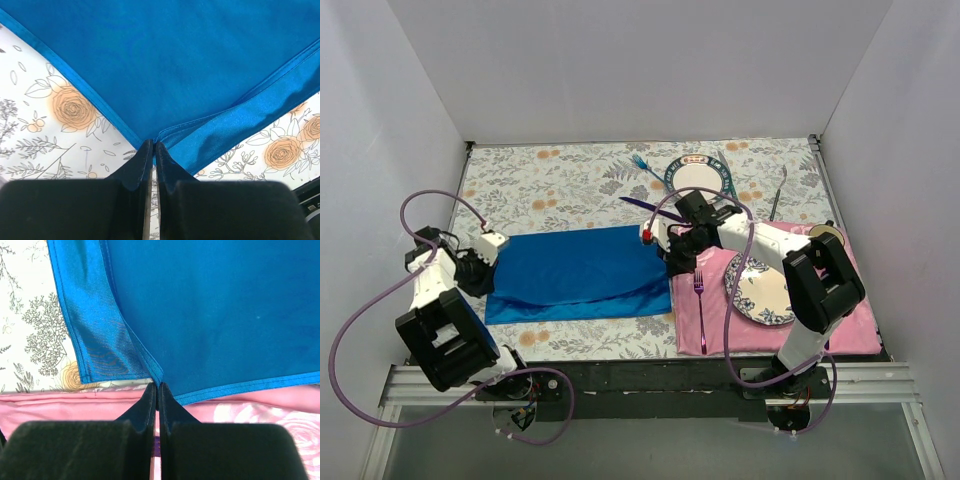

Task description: Fold the napkin into a case and place the utensils inside

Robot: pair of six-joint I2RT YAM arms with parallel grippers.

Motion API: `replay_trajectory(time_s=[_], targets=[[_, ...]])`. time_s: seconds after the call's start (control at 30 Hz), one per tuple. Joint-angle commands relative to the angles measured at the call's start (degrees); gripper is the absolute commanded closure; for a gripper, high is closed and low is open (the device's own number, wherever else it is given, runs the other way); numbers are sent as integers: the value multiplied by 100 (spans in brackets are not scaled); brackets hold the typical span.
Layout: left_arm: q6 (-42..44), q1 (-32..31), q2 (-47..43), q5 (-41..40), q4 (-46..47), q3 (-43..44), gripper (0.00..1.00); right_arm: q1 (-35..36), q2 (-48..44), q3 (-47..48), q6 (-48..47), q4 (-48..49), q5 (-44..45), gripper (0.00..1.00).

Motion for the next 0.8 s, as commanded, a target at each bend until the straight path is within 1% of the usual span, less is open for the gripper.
replay_trajectory(time_s=[0.0, 0.17, 0.27, 0.3, 0.43, 0.6, 0.77], targets=[[83, 27, -29, -48, 304, -50, 100, 112, -158, -54, 38, 228, 58, 99], [135, 36, 16, -48, 235, 73, 100, 121, -79, 104, -24, 44, 49, 99], [188, 71, 33, -22, 51, 293, 100, 112, -175, 218, 20, -175, -91, 99], [188, 115, 42, 22, -11, 450, 100, 121, -219, 210, 29, -211, -118, 99], [425, 186, 86, 40, -319, 627, 100, 130, -403, 17, 29, -246, -136, 99], [706, 194, -89, -30, -539, 443, 100, 121, -492, -212, -24, -229, -22, 99], [733, 194, -195, -127, -347, -22, 100, 209, -430, -309, -24, -176, -39, 99]])
